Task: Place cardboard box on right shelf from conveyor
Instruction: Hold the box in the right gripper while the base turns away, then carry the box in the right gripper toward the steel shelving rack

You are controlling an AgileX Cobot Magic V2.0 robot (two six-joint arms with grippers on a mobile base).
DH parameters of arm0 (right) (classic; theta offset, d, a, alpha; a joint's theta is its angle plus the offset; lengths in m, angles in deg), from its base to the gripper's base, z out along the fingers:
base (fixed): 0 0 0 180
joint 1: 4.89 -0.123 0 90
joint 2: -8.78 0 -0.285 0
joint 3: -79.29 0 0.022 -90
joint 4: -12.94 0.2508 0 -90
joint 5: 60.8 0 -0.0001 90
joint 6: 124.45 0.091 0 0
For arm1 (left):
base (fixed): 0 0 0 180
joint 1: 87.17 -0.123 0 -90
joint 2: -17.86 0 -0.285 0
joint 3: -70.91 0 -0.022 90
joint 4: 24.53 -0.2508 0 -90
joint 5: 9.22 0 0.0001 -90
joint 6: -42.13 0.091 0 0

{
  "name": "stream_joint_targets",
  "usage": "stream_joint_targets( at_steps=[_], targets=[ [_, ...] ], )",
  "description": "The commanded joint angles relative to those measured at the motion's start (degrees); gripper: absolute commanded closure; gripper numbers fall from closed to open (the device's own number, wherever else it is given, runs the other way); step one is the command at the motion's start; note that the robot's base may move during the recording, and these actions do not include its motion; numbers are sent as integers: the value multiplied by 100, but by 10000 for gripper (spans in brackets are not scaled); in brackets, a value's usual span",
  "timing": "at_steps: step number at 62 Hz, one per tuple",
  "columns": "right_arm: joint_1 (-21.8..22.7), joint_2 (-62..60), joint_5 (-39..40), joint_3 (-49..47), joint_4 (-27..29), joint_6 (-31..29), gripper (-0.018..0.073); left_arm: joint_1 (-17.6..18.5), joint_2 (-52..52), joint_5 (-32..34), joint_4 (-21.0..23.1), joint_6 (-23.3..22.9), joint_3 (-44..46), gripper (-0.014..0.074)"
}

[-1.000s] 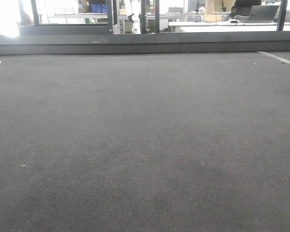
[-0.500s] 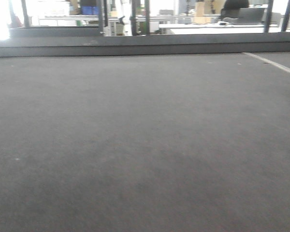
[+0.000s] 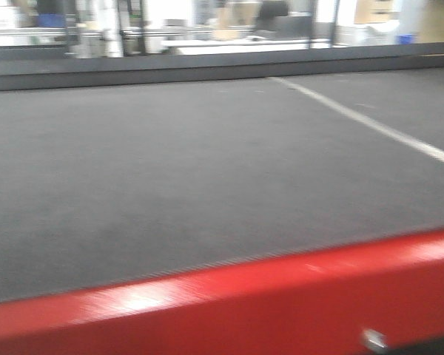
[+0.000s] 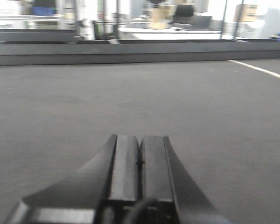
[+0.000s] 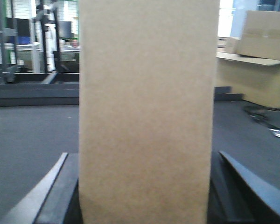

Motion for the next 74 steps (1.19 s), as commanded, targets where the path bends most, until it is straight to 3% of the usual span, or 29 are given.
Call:
stream_joint_targets(
  at_steps=[1, 74],
  targets=[
    [39, 69, 636, -167, 20, -44, 449, -3, 34, 498, 27, 1, -35, 713],
    [39, 69, 638, -167, 20, -44, 449, -3, 34, 498, 27, 1, -35, 713]
  ],
)
